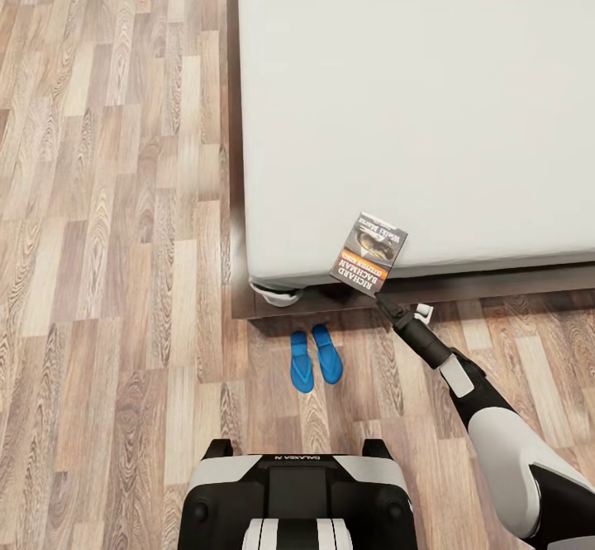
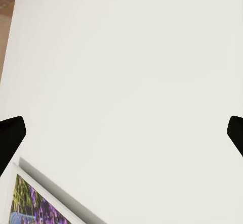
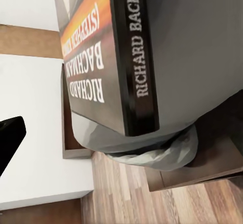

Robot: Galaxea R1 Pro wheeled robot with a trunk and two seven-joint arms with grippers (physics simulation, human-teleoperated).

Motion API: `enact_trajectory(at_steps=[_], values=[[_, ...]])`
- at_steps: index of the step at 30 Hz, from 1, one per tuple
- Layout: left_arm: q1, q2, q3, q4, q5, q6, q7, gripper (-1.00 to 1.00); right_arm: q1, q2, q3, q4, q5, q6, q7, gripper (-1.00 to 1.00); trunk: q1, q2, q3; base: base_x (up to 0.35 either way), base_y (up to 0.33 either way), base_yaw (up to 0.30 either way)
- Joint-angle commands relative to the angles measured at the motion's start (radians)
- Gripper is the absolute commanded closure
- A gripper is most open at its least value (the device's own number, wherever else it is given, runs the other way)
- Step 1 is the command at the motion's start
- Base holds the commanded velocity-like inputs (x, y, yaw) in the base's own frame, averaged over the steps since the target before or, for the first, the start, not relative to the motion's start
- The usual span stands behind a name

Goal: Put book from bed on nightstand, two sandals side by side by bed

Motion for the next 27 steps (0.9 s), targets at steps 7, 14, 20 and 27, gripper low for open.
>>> enact_trajectory(at_steps=[7, 14, 20, 27], values=[[0.001, -0.001, -0.009, 0.000, 0.008, -0.004, 0.002, -1.00, -0.003, -0.003, -0.002, 0.001, -0.004, 0.010, 0.004, -1.00, 0.000, 0.000, 0.000, 0.000, 0.000, 0.000], [0.002, -0.002, -0.009, 0.000, 0.008, -0.004, 0.002, -1.00, -0.005, -0.001, -0.001, 0.000, -0.004, 0.010, 0.004, -1.00, 0.000, 0.000, 0.000, 0.000, 0.000, 0.000], [0.002, -0.002, -0.009, 0.000, 0.008, -0.004, 0.002, -1.00, -0.006, 0.000, -0.001, 0.000, -0.003, 0.010, 0.003, -1.00, 0.000, 0.000, 0.000, 0.000, 0.000, 0.000], [0.002, -0.002, -0.009, 0.000, 0.007, -0.004, 0.002, -1.00, -0.008, 0.001, -0.001, 0.001, -0.002, 0.010, 0.003, -1.00, 0.000, 0.000, 0.000, 0.000, 0.000, 0.000]])
